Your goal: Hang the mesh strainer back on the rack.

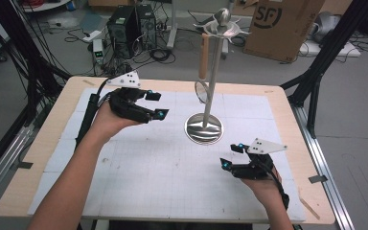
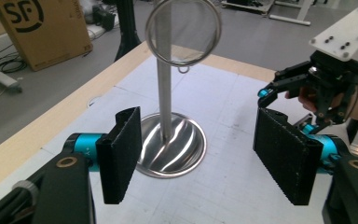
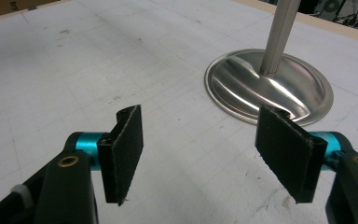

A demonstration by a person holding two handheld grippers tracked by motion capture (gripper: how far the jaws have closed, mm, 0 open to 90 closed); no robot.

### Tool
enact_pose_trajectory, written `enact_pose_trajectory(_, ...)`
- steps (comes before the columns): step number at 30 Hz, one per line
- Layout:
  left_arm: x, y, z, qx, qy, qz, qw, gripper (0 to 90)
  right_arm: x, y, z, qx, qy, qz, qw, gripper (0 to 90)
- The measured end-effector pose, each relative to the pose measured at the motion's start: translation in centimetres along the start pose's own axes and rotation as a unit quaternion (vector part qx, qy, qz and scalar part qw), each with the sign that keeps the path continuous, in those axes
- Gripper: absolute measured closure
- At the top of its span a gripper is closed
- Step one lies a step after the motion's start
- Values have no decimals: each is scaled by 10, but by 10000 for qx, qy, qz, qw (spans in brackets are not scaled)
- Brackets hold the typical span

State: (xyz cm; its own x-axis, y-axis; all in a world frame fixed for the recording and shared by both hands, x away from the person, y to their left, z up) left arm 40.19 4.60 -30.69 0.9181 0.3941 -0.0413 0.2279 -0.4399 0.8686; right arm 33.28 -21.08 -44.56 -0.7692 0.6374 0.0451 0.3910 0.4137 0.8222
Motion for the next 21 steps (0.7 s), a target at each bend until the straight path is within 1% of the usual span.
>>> enact_pose_trajectory(2,-3,-3,-1,-13,-61,21,10000,327,1,0,0,3,8,19,10000,318)
enact_pose_trajectory(5,-6,-9,-2,-38,-100,-20,9999,317,0,0,-1,-18,-4,-14,10000,318)
enact_pose_trajectory(11,-12,-25,-6,123,-170,43,9998,291,0,0,-1,-11,-8,0,10000,318)
enact_pose_trajectory(16,-15,-39,-12,59,-194,9,9998,281,0,0,-1,-3,4,15,10000,318)
enact_pose_trajectory(17,-16,-41,-11,88,-205,19,9997,279,0,0,0,-1,7,17,10000,318)
enact_pose_trajectory(18,-17,-46,-11,173,-190,59,9997,278,0,0,0,-3,11,12,10000,318)
enact_pose_trajectory(19,-17,-49,-11,221,-141,72,9996,276,0,0,0,-5,1,11,10000,318)
enact_pose_trajectory(21,-19,-53,-11,268,-126,74,9995,267,0,0,0,-3,-8,5,10000,318)
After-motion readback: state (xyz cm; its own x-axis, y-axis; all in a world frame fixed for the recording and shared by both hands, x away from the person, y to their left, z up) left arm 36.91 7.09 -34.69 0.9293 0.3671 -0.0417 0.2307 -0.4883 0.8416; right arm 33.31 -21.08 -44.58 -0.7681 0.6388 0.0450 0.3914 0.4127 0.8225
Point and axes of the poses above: each handheld gripper's, and its own axes: z roughly forward along the jaws, y roughly out of its top, x roughly to its left, the point moved 9 cm from there along z, roughly forward along the jaws, and after that the axes turned 7 degrees about x, right-handed, at the moved point
